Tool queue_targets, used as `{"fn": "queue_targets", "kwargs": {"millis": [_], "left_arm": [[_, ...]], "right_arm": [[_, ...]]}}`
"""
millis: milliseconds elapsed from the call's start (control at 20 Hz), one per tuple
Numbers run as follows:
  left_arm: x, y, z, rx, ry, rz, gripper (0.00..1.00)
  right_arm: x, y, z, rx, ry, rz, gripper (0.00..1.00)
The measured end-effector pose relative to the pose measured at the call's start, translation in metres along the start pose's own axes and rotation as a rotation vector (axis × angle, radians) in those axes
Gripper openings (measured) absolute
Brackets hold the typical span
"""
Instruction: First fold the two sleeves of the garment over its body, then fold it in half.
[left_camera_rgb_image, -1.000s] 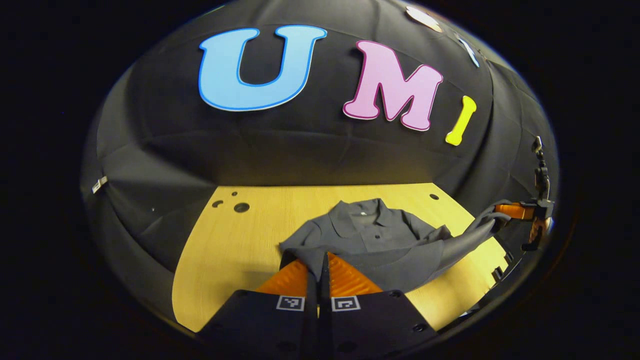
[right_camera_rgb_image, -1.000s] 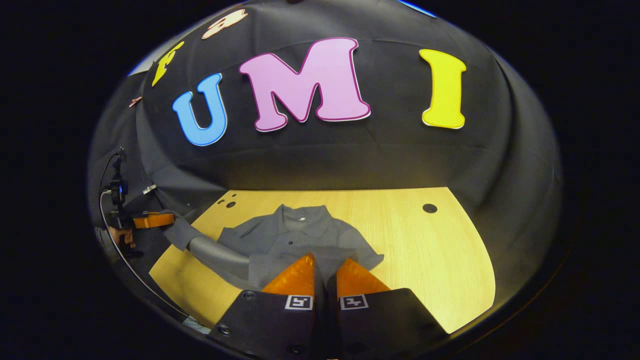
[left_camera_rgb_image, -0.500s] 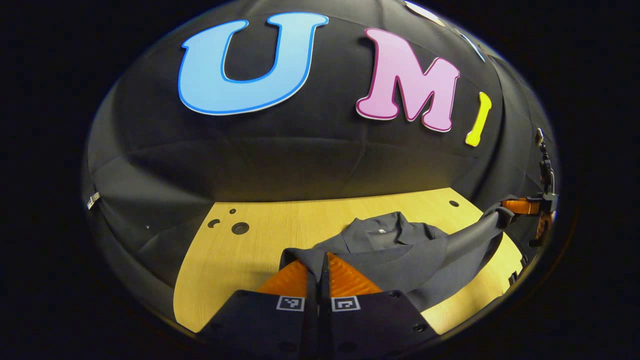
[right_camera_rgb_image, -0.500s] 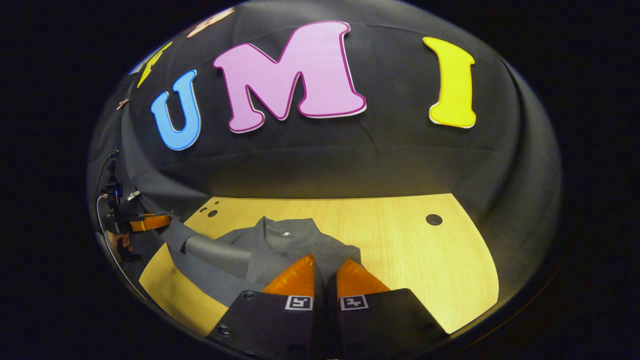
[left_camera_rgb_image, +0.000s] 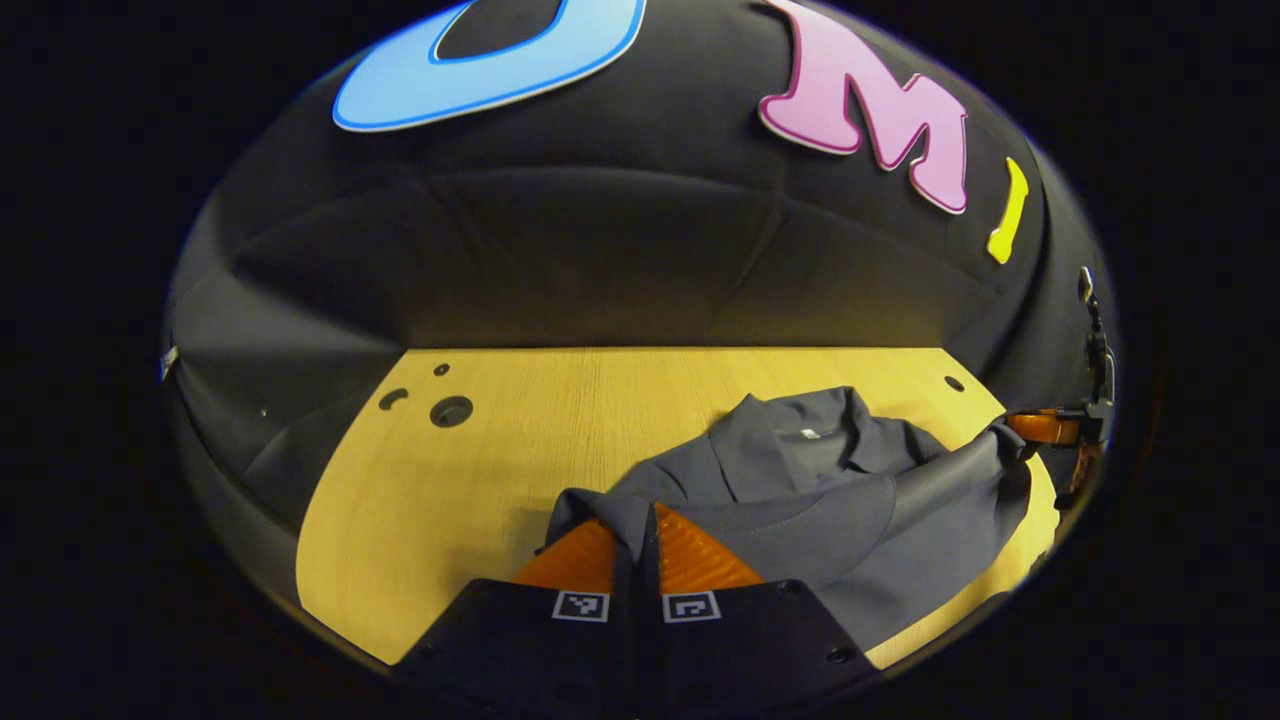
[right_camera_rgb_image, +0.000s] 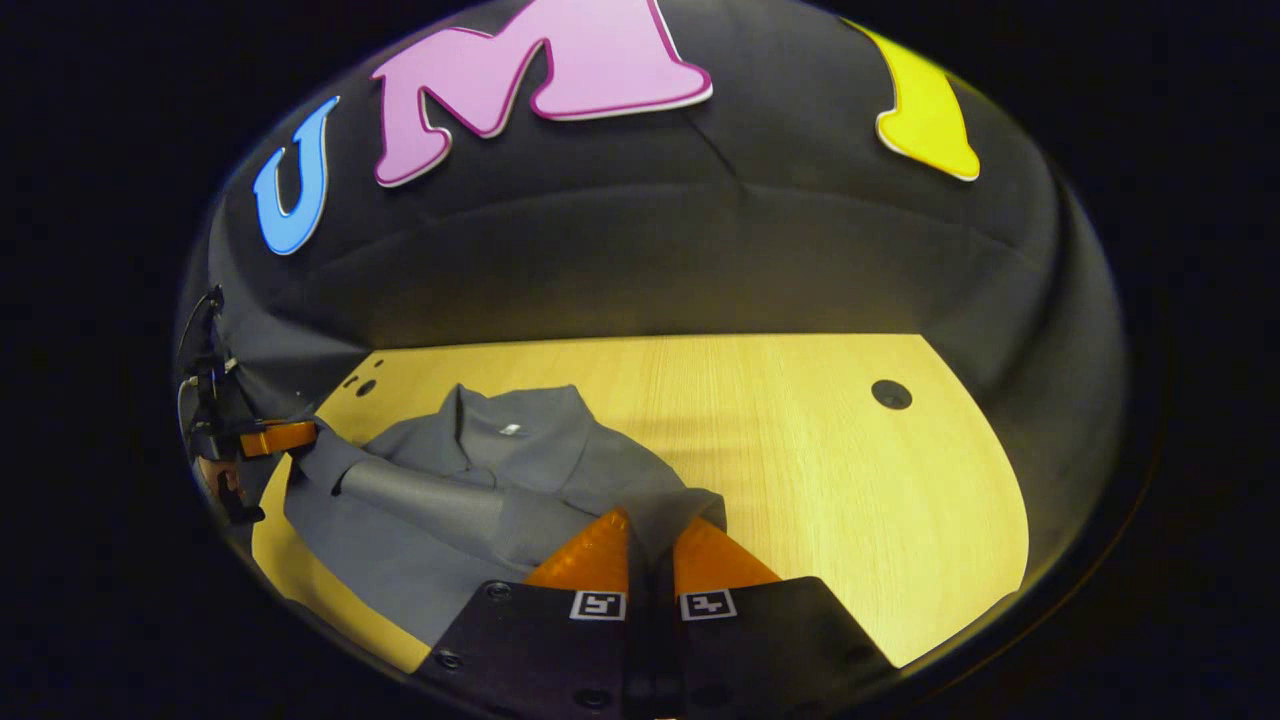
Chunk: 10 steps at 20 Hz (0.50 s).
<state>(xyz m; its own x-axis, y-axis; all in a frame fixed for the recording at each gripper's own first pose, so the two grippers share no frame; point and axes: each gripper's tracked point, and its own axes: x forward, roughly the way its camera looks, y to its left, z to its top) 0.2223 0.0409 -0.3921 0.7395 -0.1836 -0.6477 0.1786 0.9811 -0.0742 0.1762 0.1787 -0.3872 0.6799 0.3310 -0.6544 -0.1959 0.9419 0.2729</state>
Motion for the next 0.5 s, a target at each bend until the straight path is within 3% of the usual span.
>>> {"fn": "queue_targets", "kwargs": {"millis": [300,500], "left_arm": [[0.035,0.0,-0.038,0.051,0.098,0.031,0.05],[0.049,0.0,-0.053,0.078,0.144,0.042,0.05]], "right_arm": [[0.034,-0.007,-0.043,-0.059,0.11,-0.005,0.05],[0.047,-0.008,-0.059,-0.036,0.157,-0.008,0.05]]}}
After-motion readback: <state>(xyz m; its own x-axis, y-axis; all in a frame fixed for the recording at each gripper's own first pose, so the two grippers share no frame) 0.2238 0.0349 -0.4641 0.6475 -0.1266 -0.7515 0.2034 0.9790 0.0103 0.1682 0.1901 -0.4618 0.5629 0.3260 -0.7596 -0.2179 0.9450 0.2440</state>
